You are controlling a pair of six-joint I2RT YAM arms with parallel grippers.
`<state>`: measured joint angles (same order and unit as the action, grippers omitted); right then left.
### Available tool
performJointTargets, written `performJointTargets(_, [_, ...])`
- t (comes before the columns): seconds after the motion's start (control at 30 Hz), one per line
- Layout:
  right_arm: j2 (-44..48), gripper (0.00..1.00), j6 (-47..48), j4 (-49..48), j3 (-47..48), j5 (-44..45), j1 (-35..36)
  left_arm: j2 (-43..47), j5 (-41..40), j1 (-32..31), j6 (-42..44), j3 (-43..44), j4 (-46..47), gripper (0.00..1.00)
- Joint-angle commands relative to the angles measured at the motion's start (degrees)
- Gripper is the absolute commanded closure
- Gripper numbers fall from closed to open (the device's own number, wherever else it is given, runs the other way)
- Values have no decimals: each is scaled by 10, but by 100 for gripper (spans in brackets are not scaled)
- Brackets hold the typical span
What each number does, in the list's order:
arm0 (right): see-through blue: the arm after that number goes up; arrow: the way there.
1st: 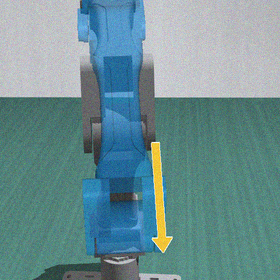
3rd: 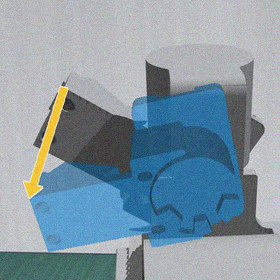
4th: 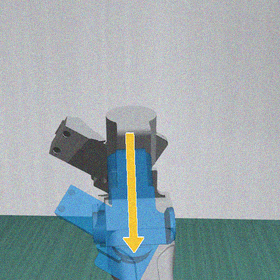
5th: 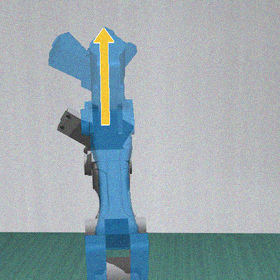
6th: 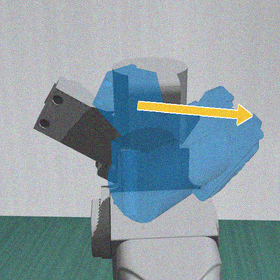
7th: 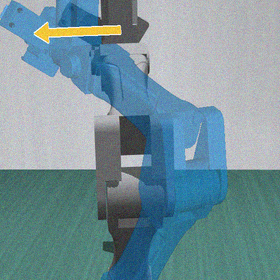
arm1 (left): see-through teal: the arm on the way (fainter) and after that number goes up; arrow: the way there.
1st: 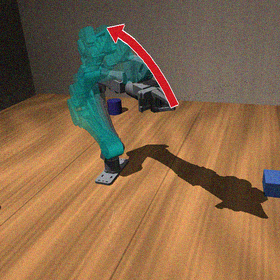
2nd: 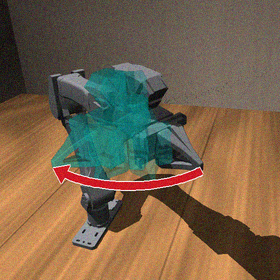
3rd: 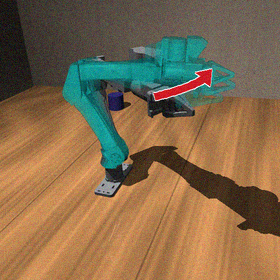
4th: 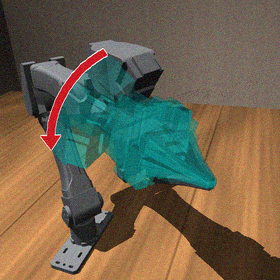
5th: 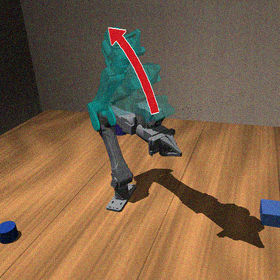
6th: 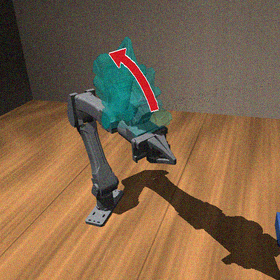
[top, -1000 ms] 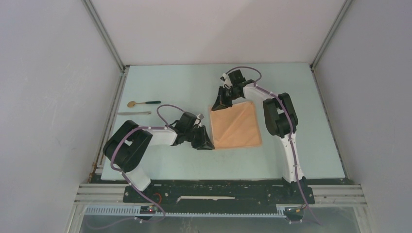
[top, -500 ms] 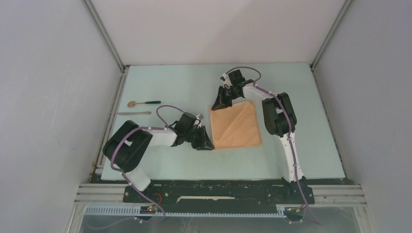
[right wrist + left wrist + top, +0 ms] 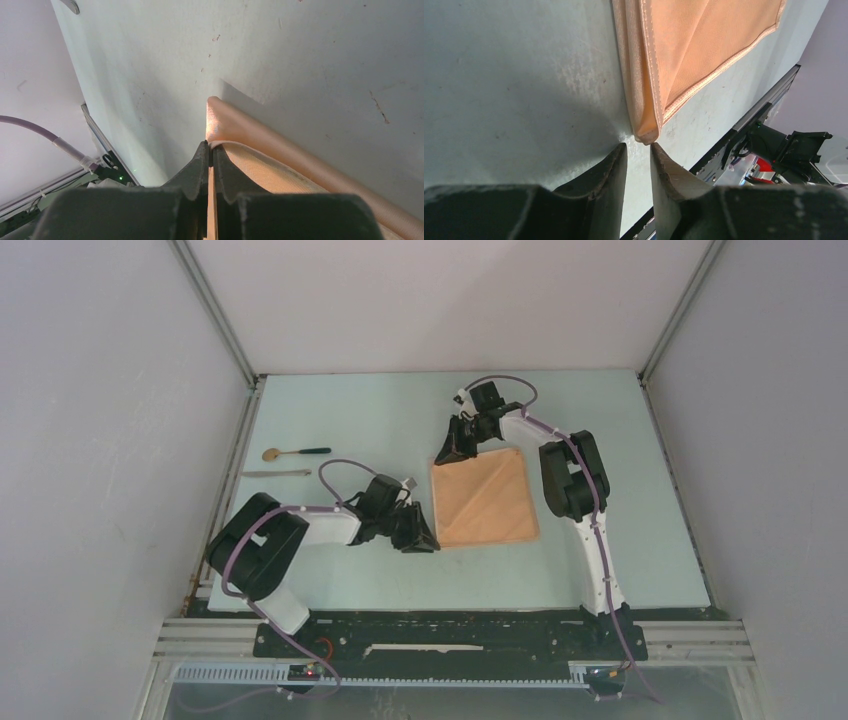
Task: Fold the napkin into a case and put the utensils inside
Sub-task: Fold the top corner of the square-folded napkin at the center of the board, then smooth out the upper triangle-folded napkin at the center of the board.
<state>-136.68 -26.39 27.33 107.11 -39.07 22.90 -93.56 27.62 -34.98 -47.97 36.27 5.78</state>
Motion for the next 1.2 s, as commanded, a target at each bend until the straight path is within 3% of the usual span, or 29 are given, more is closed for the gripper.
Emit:
performJointTargets(0.0, [-3, 95, -6, -1, 23, -6, -2, 25, -15, -3, 15, -9, -25, 66])
performJointTargets(0.07, [-1, 94, -4, 1, 24, -4, -3, 39, -11, -3, 18, -9, -27, 66])
performJointTargets(0.37, [18, 68, -2, 12, 23, -7, -4, 126, -16, -3, 39, 25, -91, 66])
performJointTargets(0.6, [96, 24, 18, 52, 19, 5, -6, 57, 30, -3, 12, 87, -39, 69])
performJointTargets(0.73, [158, 1, 41, 58, -39, 3, -21, 7, 33, -3, 8, 115, -19, 75])
performJointTargets(0.97, [238, 0, -17, -126, -273, -130, -91, -60, 32, 5, 2, 124, 11, 82])
performJointTargets(1.17, [212, 0, -9, -176, -311, -176, -141, -67, 21, 6, 6, 92, 20, 83])
